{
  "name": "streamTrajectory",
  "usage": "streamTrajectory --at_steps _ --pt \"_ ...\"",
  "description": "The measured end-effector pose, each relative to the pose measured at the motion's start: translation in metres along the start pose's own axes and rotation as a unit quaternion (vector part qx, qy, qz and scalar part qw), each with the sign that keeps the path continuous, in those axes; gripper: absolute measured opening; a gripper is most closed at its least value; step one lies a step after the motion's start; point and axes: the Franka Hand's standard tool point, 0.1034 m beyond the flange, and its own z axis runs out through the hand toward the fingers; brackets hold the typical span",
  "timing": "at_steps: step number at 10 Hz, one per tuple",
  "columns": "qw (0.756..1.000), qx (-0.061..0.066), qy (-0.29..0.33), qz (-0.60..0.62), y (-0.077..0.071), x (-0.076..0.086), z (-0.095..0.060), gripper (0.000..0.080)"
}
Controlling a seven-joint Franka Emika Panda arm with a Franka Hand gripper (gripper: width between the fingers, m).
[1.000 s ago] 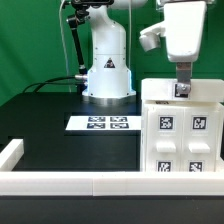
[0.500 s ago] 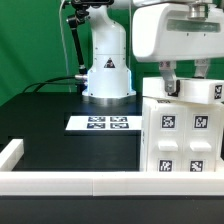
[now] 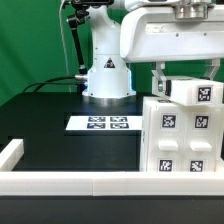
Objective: Assemble cabinet
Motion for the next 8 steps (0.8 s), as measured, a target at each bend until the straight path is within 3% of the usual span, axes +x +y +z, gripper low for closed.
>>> streamTrajectory --at_steps 3,5,8 --pt "0.987 0.007 0.019 0.158 0.0018 -0.0021 -0.0007 0.056" --pt "0.956 0.021 0.023 0.292 0.004 -0.0047 0.0001 0.056" --pt "0.892 0.028 0.02 0.451 0.0034 -0.004 -0.0001 0.056"
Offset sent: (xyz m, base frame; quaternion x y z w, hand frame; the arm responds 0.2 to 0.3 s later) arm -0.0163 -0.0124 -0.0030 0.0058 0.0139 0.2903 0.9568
